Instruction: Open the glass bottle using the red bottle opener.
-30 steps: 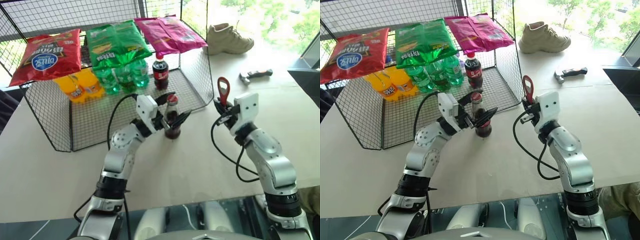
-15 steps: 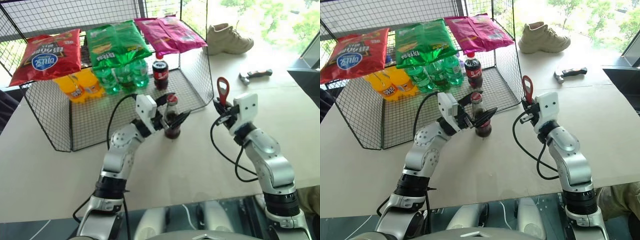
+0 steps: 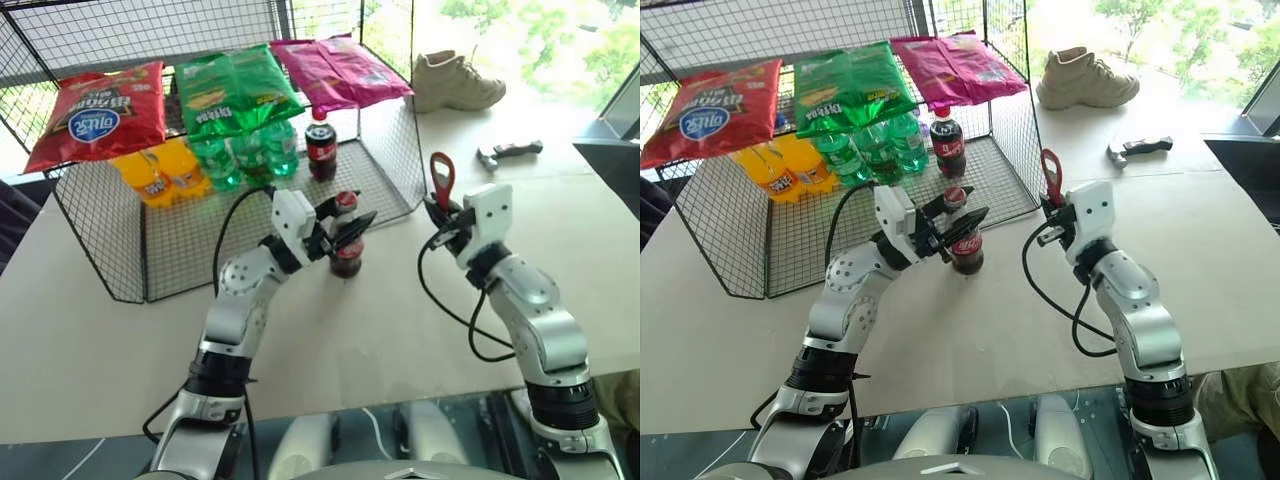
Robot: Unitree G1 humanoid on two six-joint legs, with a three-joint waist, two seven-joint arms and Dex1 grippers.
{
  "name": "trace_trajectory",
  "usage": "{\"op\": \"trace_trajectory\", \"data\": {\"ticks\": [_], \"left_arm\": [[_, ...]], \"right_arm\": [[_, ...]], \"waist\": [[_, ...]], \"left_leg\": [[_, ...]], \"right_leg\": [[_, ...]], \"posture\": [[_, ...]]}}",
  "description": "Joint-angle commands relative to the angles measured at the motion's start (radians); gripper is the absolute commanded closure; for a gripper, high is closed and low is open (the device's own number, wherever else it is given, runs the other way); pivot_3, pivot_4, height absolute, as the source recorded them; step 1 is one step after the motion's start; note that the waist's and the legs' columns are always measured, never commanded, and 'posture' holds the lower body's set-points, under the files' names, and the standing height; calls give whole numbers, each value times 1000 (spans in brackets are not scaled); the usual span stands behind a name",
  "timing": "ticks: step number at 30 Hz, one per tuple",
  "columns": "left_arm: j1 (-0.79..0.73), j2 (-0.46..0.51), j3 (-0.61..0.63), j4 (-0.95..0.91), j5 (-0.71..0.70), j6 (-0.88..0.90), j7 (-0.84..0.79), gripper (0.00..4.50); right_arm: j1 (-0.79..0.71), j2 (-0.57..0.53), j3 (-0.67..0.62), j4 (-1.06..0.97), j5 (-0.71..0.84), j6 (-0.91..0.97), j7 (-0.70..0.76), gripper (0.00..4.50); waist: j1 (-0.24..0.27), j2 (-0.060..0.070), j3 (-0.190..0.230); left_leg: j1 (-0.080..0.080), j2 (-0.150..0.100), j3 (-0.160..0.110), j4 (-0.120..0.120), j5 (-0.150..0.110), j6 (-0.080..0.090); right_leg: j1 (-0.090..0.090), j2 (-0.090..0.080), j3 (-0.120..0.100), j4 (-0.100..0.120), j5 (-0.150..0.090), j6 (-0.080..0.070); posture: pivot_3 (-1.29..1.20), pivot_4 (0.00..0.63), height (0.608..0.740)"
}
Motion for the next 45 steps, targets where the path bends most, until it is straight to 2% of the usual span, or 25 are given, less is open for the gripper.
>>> {"op": "trace_trajectory", "data": {"ticks": [1,8,10,11,13,14,38,41,43,45], "left_arm": [[27,5,-12,34,24,1,0,2820],[30,-5,0,37,9,1,18,2820],[22,-13,7,35,0,1,24,1810],[18,-14,9,34,-2,2,24,1566],[13,-13,7,33,-5,2,15,524],[11,-15,11,32,-11,1,14,356],[9,-21,12,15,-15,-3,-7,356],[10,-22,13,17,-17,-3,-9,1228],[10,-23,13,20,-16,-5,-8,2148],[12,-24,13,21,-14,-6,-8,2227]], "right_arm": [[-33,-7,41,-41,-20,-25,22,4500],[-24,-3,49,-38,-23,-30,25,4500],[-22,-2,49,-35,-24,-32,27,4500],[-22,-1,49,-33,-25,-34,28,4500],[-21,0,48,-32,-26,-35,29,4500],[-20,0,48,-31,-27,-35,29,4500],[-7,4,44,-27,-34,-37,27,4500],[-7,3,44,-27,-34,-36,28,4500],[-7,2,43,-27,-34,-36,29,4500],[-8,2,44,-28,-34,-36,30,4500]], "waist": [[0,0,0],[0,0,0],[0,0,0],[0,0,0],[-1,0,1],[-1,0,1],[0,0,1],[0,0,1],[0,0,1],[0,0,1]], "left_leg": [[1,0,0,0,-2,3],[4,1,1,0,-2,4],[5,1,1,0,-2,4],[4,1,1,0,-2,4],[3,1,1,0,-2,3],[3,1,0,0,-2,3],[2,1,0,-1,0,1],[2,1,0,-1,0,1],[2,1,0,-2,0,1],[2,1,0,-2,0,1]], "right_leg": [[1,0,0,0,0,0],[4,0,1,0,0,0],[4,0,1,0,0,0],[4,0,1,0,0,0],[3,1,1,0,0,0],[2,1,0,0,0,0],[2,0,0,-2,0,0],[2,0,0,-2,0,0],[2,0,0,-2,0,0],[2,0,0,-2,0,0]], "posture": [[0,150,740],[0,150,740],[0,150,740],[0,150,740],[0,150,740],[0,150,740],[0,150,740],[0,150,740],[0,150,740],[0,150,740]]}}
